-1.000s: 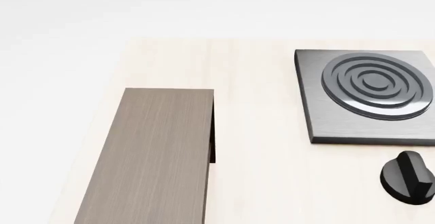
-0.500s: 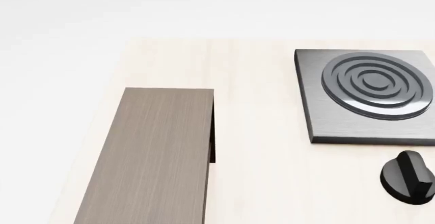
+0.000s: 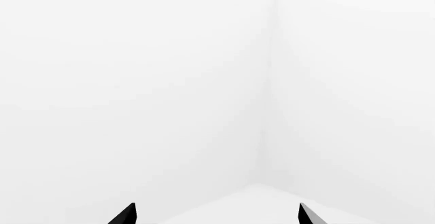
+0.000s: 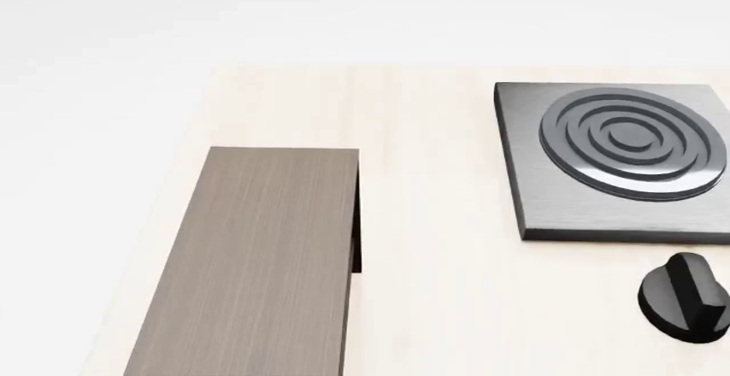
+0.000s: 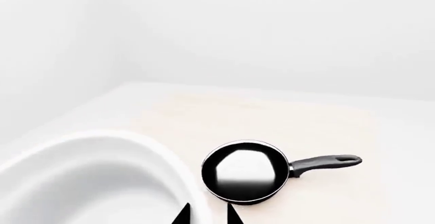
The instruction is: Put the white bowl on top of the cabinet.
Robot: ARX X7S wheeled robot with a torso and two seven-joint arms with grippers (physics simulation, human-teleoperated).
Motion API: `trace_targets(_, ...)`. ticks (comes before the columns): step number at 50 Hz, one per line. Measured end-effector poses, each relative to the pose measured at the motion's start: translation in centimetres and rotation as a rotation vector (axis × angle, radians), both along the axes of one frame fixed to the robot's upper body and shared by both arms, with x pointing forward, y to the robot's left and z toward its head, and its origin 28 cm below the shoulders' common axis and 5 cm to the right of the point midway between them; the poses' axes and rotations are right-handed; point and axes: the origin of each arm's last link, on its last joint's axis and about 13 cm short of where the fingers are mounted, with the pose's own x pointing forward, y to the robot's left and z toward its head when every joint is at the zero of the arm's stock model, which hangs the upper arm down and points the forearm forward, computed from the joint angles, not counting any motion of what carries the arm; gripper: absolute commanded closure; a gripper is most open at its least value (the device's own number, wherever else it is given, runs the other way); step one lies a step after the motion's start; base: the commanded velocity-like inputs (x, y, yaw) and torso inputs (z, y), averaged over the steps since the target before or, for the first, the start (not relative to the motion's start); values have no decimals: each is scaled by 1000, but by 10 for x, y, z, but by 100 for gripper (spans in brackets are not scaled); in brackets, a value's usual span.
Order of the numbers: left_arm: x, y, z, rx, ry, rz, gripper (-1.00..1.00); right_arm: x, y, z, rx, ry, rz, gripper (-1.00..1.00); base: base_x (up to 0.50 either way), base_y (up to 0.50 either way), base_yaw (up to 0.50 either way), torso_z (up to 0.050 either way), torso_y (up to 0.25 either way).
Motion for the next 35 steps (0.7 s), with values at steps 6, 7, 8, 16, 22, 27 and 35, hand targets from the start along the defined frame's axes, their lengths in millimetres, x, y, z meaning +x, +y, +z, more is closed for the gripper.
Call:
trace_targets(6,0,0,1,-1,0,-1,-100,13,-1,20,15,-11,29,100,0,0,0,0,2)
trace_targets(7,0,0,1,-1,0,-1,-100,16,-1,23,17,-10,36,100,0,0,0,0,0)
trace_targets(8,0,0,1,-1,1,-1,-100,18,-1,25,19,-11,44,100,0,0,0,0,0)
trace_targets(16,1,0,2,-3,2,-2,-100,42,2,41,47,-5,116,100,0,0,0,0,1)
trace_targets(22,1,0,2,-4,2,-2,-100,60,10,49,57,15,185,100,0,0,0,0,0)
trace_targets(27,1,0,1,-4,4,-2,-100,68,19,52,52,38,253,100,0,0,0,0,2)
trace_targets(35,1,0,1,-4,6,-1,-100,75,34,52,63,80,355,100,0,0,0,0,1)
